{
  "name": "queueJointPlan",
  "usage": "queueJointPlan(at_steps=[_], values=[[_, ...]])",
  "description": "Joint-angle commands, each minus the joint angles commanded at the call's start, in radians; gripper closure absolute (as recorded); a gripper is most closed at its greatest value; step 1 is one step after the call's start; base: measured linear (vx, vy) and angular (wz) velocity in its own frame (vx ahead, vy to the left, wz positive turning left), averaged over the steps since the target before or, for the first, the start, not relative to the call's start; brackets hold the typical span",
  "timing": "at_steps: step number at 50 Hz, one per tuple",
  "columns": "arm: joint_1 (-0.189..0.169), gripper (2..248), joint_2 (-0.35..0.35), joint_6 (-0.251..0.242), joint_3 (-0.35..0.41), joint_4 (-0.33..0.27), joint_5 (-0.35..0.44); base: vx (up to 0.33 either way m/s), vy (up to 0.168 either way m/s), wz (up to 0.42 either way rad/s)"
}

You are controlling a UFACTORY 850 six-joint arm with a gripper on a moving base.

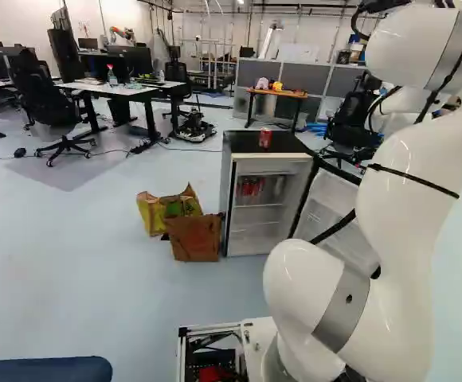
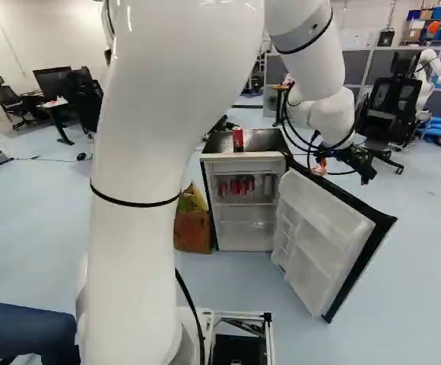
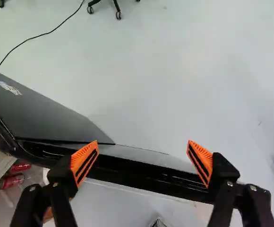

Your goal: Grab a drink from the fridge

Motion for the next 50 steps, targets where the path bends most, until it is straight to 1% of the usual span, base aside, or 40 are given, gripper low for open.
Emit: queueJointPlan(at_steps=[13, 28, 50], values=[[-0.012, 3, -0.058, 0.0, -0.076, 0.025, -0.053, 0.0, 0.0, 0.0], [-0.016, 3, -0.127, 0.0, -0.17, 0.054, -0.119, 0.0, 0.0, 0.0], [-0.013, 3, -0.229, 0.0, -0.315, 0.09, -0.255, 0.0, 0.0, 0.0]])
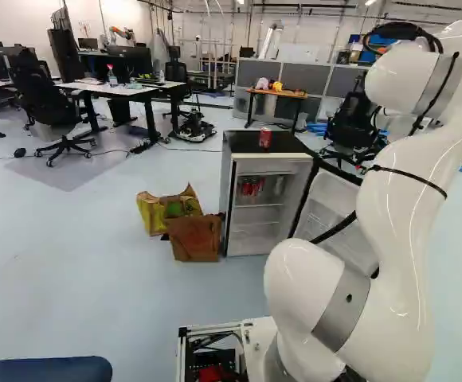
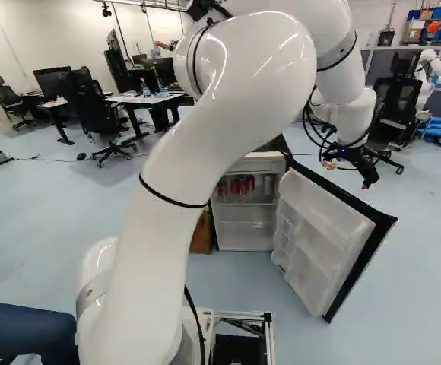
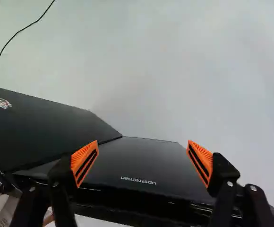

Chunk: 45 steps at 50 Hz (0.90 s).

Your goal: Grab a drink from the fridge

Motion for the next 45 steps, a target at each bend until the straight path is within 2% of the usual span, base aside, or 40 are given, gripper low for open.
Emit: queueJointPlan(at_steps=[23, 45], values=[[0.0, 3, -0.135, 0.0, -0.157, 0.0, -0.01, 0.0, 0.0, 0.0], [0.0, 3, -0.146, 0.0, -0.16, 0.0, -0.019, 0.0, 0.0, 0.0]])
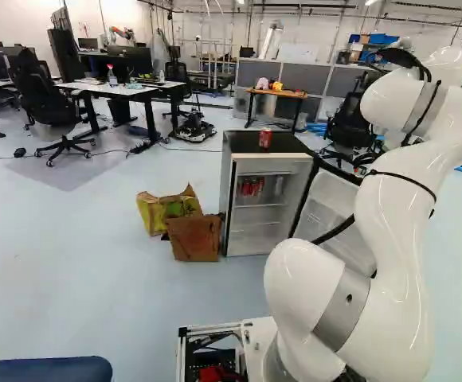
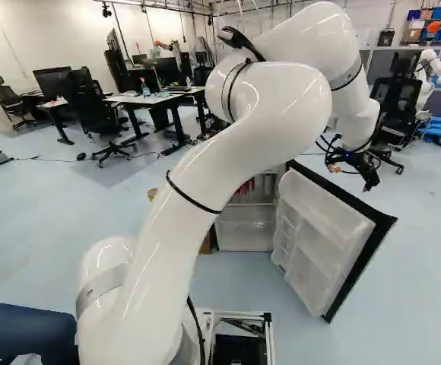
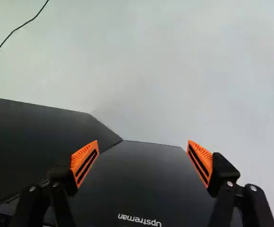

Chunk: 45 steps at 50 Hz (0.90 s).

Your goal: Grab a drink from the fridge

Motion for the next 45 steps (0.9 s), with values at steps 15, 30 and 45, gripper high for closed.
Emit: queueJointPlan(at_steps=[15, 30, 45], values=[[-0.002, 3, 0.02, 0.0, 0.031, 0.0, -0.011, 0.0, 0.0, 0.0], [-0.007, 3, 0.056, 0.0, 0.085, 0.0, -0.021, 0.0, 0.0, 0.0], [-0.015, 3, 0.095, 0.0, 0.144, 0.0, -0.032, 0.0, 0.0, 0.0]])
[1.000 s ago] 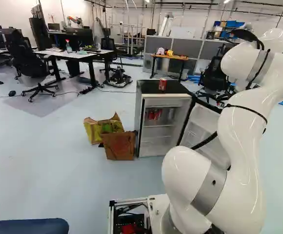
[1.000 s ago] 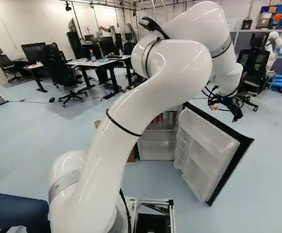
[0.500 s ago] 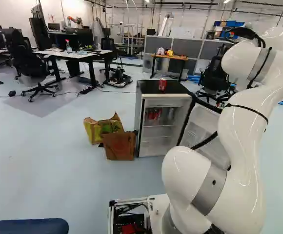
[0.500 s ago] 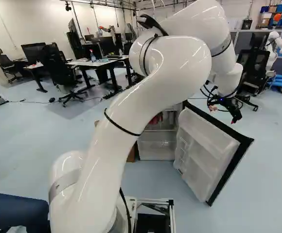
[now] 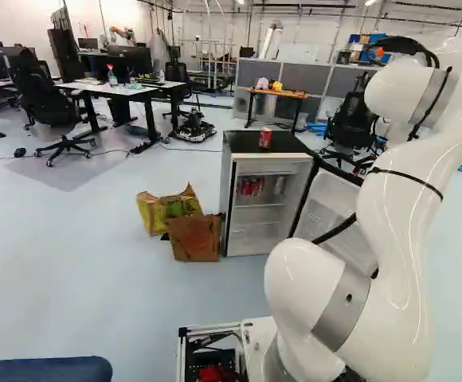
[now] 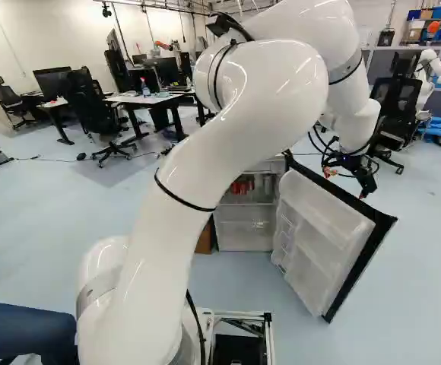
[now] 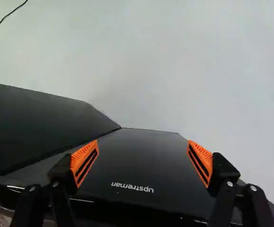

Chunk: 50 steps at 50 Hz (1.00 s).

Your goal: Grab a drink from the fridge

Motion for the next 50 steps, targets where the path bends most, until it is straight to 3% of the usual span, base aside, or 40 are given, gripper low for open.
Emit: queueJointPlan(at_steps=[50], values=[[-0.031, 3, 0.131, 0.0, 0.196, 0.0, -0.032, 0.0, 0.0, 0.0]])
